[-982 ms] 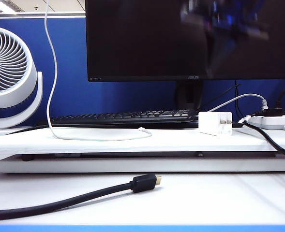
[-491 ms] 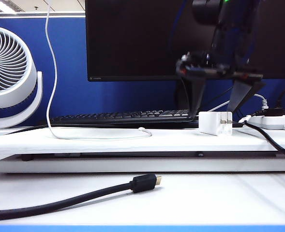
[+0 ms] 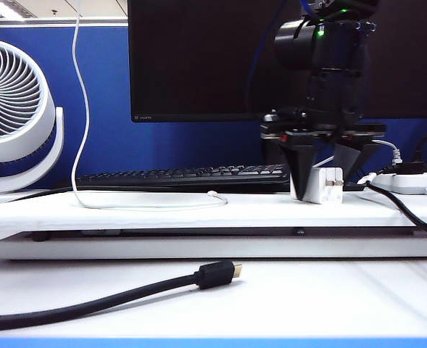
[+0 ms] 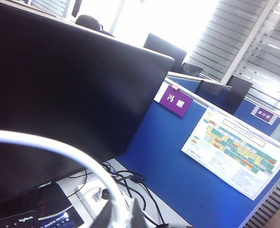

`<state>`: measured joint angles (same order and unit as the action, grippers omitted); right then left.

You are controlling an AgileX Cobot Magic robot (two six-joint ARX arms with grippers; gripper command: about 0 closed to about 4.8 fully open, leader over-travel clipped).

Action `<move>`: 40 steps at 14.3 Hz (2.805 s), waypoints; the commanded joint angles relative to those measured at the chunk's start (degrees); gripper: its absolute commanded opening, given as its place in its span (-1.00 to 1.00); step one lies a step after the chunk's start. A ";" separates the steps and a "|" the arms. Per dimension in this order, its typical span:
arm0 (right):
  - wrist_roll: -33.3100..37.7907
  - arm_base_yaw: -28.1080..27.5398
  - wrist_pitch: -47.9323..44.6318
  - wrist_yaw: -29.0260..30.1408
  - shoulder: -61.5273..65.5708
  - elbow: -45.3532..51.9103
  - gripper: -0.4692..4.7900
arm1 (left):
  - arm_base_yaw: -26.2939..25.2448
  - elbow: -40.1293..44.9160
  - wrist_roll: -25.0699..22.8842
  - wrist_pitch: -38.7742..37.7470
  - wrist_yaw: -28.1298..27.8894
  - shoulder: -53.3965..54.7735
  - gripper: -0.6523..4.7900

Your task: Pick up the Type-C charging cable and the charging base, insert one end of the Type-C charger into the corresponding slot on the base, and finally place the plugged-in charger back on the table.

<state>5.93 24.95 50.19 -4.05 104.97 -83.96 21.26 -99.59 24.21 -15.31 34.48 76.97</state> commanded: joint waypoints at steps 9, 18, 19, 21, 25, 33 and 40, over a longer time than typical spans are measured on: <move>-2.99 0.09 5.11 27.69 -3.10 -8.72 -0.83 | -0.02 -0.24 -0.44 1.22 0.26 -0.22 -0.78; 3.87 0.13 -20.68 57.53 -22.03 -21.27 -0.83 | 0.00 -0.24 3.58 17.75 9.11 -0.20 -0.78; 6.25 0.13 -25.09 59.56 -23.15 -21.27 -0.83 | 0.00 -0.24 4.81 21.99 10.64 -0.20 -0.78; 6.73 0.17 -31.74 64.94 -24.59 -21.27 -0.83 | 0.07 -0.24 6.29 29.11 14.05 -0.20 -0.78; 6.69 0.22 -33.97 67.36 -24.55 -21.27 -0.83 | 0.15 -0.24 6.49 31.80 17.27 -0.20 -0.78; -20.33 15.74 -28.41 14.03 -24.50 -21.27 -0.83 | 6.60 -0.24 15.19 21.64 -7.58 1.60 -0.78; -17.53 20.28 -22.95 -7.02 -24.59 -21.40 -0.83 | 11.67 -0.22 8.63 15.61 -9.88 5.92 -0.78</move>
<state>-12.84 45.19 28.60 -10.72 80.82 -104.81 32.93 -99.59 33.63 -0.36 24.82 82.96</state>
